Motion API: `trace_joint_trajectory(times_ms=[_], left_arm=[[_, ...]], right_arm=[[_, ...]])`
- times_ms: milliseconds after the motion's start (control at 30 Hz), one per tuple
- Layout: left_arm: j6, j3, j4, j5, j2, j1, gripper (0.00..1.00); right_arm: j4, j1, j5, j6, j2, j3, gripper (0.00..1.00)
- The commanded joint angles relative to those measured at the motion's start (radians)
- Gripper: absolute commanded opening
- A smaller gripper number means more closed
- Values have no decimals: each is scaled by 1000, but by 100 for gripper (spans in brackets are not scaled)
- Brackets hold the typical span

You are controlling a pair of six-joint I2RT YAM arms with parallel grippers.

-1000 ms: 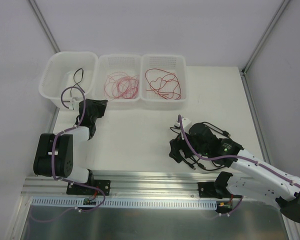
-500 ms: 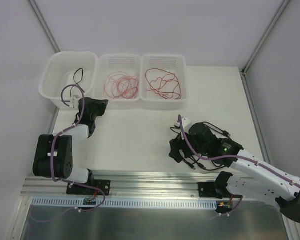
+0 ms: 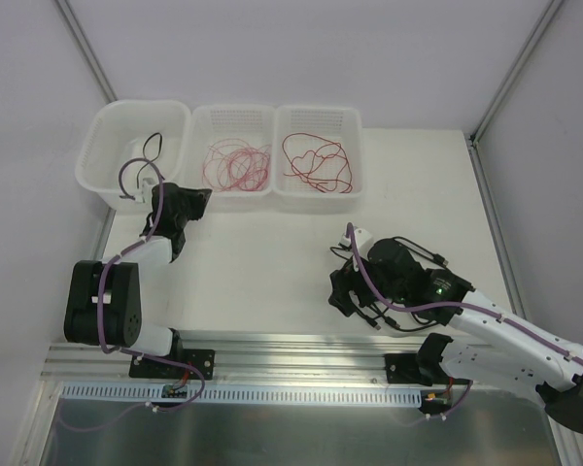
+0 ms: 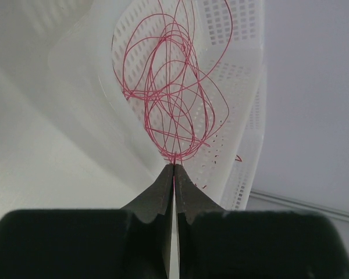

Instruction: Untangle the cables

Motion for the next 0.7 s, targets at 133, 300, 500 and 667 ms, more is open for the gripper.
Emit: trace_joint_trajectory(times_ms=[133, 300, 500, 667], left_arm=[[66, 92, -13, 27, 22, 10, 0], [211, 274, -38, 89, 126, 10, 3], [371, 554, -217, 162, 326, 10, 18], [455, 643, -277, 221, 397, 10, 56]], right_arm=[[4, 5, 15, 0, -17, 3, 87], [-6, 4, 15, -3, -27, 9, 87], [-21, 5, 50, -7, -31, 20, 87], [-29, 5, 61, -9, -31, 24, 87]])
